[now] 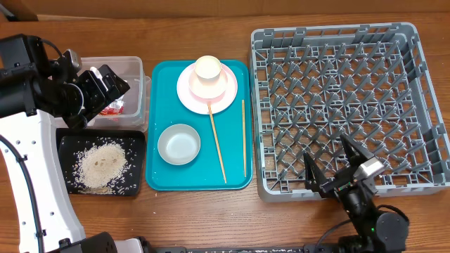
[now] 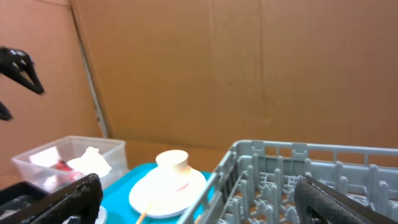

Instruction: Sort waste into correct bins and load items into the dishwasher

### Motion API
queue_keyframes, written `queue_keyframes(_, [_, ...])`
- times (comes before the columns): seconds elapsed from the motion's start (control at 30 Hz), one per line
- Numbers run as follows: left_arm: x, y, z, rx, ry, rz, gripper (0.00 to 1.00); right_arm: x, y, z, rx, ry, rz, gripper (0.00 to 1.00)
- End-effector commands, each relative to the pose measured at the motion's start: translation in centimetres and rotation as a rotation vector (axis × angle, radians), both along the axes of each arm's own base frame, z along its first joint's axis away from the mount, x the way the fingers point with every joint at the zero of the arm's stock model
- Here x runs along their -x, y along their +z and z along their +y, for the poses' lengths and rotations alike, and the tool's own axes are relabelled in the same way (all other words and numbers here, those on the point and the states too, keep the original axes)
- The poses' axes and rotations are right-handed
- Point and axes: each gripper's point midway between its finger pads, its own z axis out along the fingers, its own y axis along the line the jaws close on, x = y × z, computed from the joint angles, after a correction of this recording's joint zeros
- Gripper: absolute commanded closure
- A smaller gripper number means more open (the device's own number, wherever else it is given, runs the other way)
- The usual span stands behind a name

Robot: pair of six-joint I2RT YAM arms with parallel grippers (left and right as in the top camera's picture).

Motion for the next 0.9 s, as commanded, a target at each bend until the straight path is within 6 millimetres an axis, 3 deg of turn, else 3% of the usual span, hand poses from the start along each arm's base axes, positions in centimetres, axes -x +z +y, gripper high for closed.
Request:
queue_keyframes(0.0, [0.3, 0.4, 1.0, -0.076, 0.004, -0.009, 0.00, 1.2, 6.0, 0.4, -0.026, 0.039, -0.028, 0.00])
queue_keyframes(0.13, [0.3, 0.3, 1.2, -0.084, 0.008, -0.006, 0.00, 0.2, 8.9, 1.6, -0.028, 0.109, 0.090, 0.00])
queue_keyframes(0.23, [0.3, 0.3, 1.2, -0.084, 0.007, -0.006, 0.00, -1.8, 10.6, 3.2, -0.042, 0.201, 0.242, 0.00])
queue_keyframes(0.4, [0.3, 0.3, 1.1, -0.084, 0.007, -0.006, 0.00, -5.3, 10.7, 7.0, -0.039, 0.395, 0.531, 0.00])
queue_keyframes(0.5, [0.3, 0.4, 1.2, -0.084, 0.007, -0.007, 0.00, -7.2, 9.0, 10.2, -0.018, 0.479, 0.696, 0.00])
queue_keyframes(0.6, [0.3, 0.3, 1.1, -0.084, 0.007, -0.006, 0.00, -8.2, 6.1, 15.0, 0.034, 0.590, 0.795, 0.00])
queue_keyframes(0.73, [0.3, 0.4, 1.2, -0.084, 0.007, -0.007, 0.00, -8.3, 0.9, 21.5, 0.121, 0.688, 0.869, 0.00])
queue_keyframes(0.87, [0.3, 0.4, 1.2, -0.085, 0.007, -0.007, 0.00, -9.0, -4.7, 24.1, 0.238, 0.564, 0.933, 0.00])
